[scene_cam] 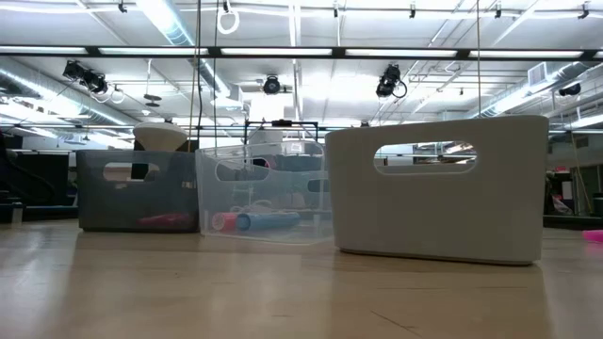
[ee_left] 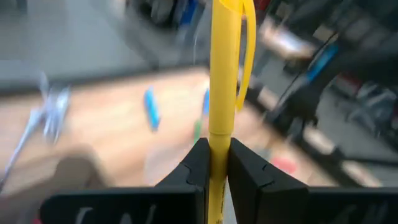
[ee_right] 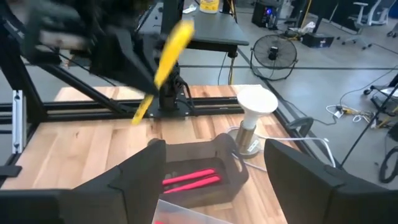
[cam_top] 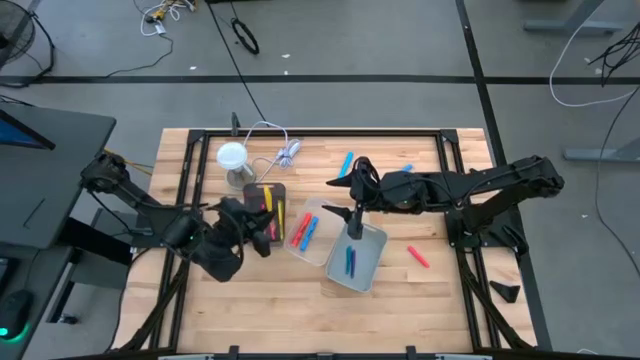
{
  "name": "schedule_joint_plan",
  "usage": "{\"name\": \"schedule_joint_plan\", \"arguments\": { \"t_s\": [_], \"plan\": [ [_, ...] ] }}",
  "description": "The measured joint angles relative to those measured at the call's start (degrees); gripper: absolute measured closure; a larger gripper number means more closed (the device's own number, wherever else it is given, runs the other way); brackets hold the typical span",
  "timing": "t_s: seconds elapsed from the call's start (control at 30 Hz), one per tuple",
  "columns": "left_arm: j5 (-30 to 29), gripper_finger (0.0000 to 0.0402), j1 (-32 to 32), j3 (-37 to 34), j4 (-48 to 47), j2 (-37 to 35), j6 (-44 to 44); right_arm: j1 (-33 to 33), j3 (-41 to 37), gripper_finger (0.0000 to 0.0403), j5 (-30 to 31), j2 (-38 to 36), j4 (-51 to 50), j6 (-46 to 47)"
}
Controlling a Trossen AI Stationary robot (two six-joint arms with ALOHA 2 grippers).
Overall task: Pick & Place Markers
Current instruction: Put the yellow marker into the black bin
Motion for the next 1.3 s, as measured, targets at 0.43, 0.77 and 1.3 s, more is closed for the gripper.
{"name": "schedule_joint_plan", "arguments": {
  "t_s": [0.43, 0.77, 1.3],
  "plan": [
    [40.9, 0.0366, 7.5, 0.0, -39.7, 0.0, -34.0, -2.7, 0.0, 0.0128, -0.4, 0.0, 0.3, -0.4],
    [53.9, 0.0366, 15.7, 0.0, -40.2, 0.1, -32.7, -3.9, 0.0, 0.0128, -0.3, 0.0, 3.1, -0.8],
    [58.1, 0.0366, 36.0, -0.1, -29.5, 8.8, -13.3, -4.0, 0.0, 0.0128, -0.3, 0.0, 4.3, -5.3]
  ]
}}
